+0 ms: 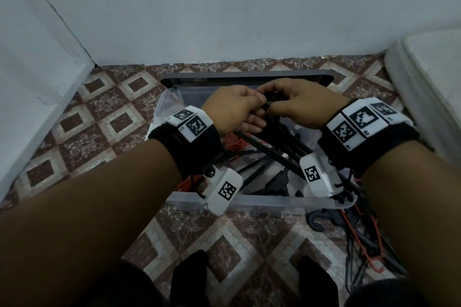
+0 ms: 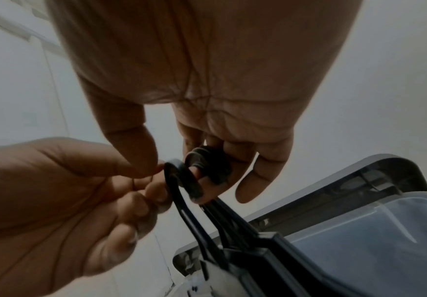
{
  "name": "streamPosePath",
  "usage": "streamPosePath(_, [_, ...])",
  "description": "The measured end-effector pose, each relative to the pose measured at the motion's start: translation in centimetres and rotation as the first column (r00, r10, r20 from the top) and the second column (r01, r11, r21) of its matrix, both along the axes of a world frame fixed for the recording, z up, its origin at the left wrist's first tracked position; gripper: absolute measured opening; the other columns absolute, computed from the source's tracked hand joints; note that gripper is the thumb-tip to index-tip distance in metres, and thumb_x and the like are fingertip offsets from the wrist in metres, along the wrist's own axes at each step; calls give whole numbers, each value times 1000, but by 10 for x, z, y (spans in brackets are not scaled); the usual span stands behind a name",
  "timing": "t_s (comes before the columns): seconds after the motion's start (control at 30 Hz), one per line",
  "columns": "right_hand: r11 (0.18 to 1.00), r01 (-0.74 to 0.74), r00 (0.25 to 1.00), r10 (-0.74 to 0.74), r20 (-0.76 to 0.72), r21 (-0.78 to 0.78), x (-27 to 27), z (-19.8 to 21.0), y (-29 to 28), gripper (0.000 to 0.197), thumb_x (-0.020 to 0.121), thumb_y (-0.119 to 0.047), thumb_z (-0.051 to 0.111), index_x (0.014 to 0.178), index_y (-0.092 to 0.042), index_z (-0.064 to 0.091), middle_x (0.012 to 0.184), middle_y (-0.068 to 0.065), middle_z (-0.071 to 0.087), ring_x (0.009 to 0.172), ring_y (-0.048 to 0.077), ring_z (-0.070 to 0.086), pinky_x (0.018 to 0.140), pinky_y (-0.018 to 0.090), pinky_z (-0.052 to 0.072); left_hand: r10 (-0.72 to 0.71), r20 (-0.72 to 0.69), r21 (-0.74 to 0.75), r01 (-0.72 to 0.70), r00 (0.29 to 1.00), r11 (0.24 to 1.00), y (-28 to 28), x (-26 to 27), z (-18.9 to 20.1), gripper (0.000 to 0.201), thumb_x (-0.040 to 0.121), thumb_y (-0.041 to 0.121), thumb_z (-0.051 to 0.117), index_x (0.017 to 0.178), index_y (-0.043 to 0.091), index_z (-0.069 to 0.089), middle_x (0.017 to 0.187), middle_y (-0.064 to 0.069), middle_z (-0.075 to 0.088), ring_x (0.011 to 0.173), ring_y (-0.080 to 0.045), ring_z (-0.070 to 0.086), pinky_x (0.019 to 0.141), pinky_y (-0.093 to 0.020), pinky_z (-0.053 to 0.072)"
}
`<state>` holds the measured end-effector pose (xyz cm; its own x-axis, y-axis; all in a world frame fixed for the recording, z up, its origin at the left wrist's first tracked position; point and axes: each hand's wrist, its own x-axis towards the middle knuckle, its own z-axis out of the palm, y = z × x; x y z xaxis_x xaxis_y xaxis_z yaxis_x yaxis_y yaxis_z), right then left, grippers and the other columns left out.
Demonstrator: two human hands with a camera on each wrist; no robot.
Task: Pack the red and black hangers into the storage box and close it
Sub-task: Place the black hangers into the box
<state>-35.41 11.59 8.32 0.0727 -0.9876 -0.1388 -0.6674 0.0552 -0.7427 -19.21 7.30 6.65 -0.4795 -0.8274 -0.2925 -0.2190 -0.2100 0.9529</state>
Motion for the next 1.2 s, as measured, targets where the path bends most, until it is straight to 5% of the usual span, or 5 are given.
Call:
streamPosePath(0.23, [975, 146, 986, -157, -53, -165, 3, -12, -11, 29, 87, -17, 64, 115, -25, 63, 100, 1, 71, 89, 17, 67, 79, 29, 52, -47, -65, -144, 38, 997, 989, -18, 12, 3, 12, 97, 13, 57, 109, 12, 57, 80, -8, 69, 68, -20, 68, 56, -26, 55])
streamPosePath(0.47, [928, 330, 944, -320, 87, -171, -6, -15, -16, 20, 84, -15, 61, 100, -28, 65, 68, -5, 69, 57, 5, 64, 54, 15, 48, -9, 519, -10, 17, 854, 1000, -89, 60, -57, 24, 92, 27, 66, 91, 3, 67, 80, -11, 73, 63, -21, 69, 69, -37, 57])
streamPosePath(0.63, [919, 347, 938, -345, 43, -186, -16, -21, -19, 18, 88, -16, 64, 103, -25, 64, 71, -7, 67, 48, -7, 59, 47, 8, 41, -68, 937, -64, 357, 344, 932, -146, 58, -113, 53, 69, 65, 64, 93, 19, 70, 92, -2, 71, 81, -25, 67, 78, -39, 57])
streamPosePath(0.87, [892, 411, 911, -407, 60, -187, -31, -36, -31, 14, 86, -18, 64, 91, -31, 62, 78, -4, 69, 61, 8, 69, 62, 28, 55, -116, 992, 125, 601, -54, 789, -165, 31, -195, 49, 78, 46, 72, 121, 25, 61, 119, -6, 64, 97, -30, 63, 86, -43, 56])
streamPosePath(1.2, [879, 442, 896, -441, 44, -178, -32, -37, -32, 13, 87, -19, 65, 97, -28, 66, 92, -5, 68, 82, 17, 69, 76, 32, 58, -191, 981, 165, 657, -32, 735, -146, 9, -192, 28, 83, 39, 69, 98, 16, 67, 96, -7, 65, 89, -33, 66, 82, -44, 58])
